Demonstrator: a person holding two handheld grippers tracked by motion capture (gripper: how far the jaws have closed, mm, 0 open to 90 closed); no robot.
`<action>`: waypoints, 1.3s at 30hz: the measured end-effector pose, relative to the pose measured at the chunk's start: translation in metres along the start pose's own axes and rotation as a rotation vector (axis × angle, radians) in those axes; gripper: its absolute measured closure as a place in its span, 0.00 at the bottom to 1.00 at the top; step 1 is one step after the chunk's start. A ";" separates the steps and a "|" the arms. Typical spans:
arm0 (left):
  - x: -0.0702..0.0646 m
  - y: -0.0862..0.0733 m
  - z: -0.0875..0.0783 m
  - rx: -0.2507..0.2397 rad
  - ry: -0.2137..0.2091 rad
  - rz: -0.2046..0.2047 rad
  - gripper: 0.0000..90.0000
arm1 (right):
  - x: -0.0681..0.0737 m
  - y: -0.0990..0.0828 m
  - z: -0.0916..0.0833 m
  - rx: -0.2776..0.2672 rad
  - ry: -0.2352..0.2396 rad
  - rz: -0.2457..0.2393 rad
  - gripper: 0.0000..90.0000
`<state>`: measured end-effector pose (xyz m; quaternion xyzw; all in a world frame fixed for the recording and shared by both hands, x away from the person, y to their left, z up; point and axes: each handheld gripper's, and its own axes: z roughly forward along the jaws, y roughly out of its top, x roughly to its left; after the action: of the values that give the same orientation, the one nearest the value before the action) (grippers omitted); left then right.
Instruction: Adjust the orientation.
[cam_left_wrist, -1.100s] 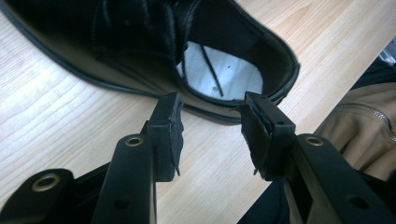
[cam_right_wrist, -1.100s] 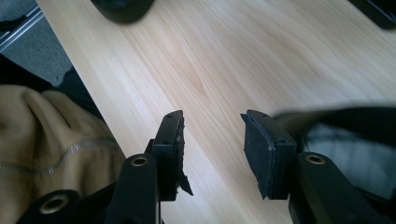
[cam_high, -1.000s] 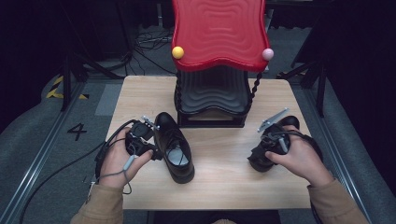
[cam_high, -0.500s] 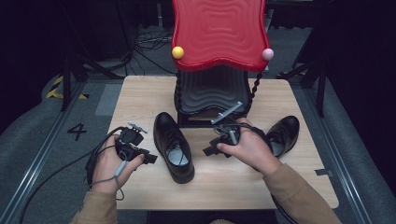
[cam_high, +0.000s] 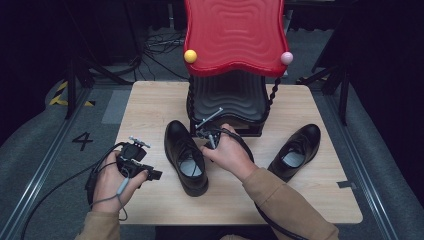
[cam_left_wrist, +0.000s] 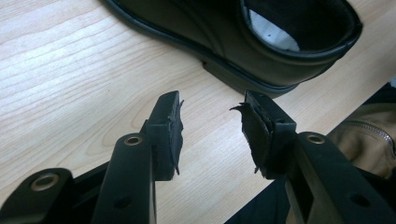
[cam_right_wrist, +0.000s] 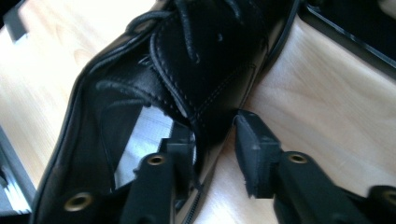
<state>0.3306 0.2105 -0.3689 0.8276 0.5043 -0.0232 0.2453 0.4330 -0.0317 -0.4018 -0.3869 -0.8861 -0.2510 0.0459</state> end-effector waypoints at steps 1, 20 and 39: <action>0.000 -0.001 0.000 0.000 -0.002 -0.004 0.64 | 0.001 0.000 -0.001 0.005 -0.014 0.015 0.89; -0.010 0.024 0.017 0.033 -0.016 0.048 0.65 | -0.025 -0.068 -0.059 -0.111 -0.013 0.125 0.97; -0.020 0.043 0.035 0.071 -0.042 0.096 0.64 | -0.055 -0.136 -0.084 -0.141 -0.065 0.245 0.77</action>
<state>0.3643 0.1637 -0.3775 0.8584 0.4576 -0.0463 0.2271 0.3655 -0.1861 -0.3998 -0.5025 -0.8134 -0.2923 0.0202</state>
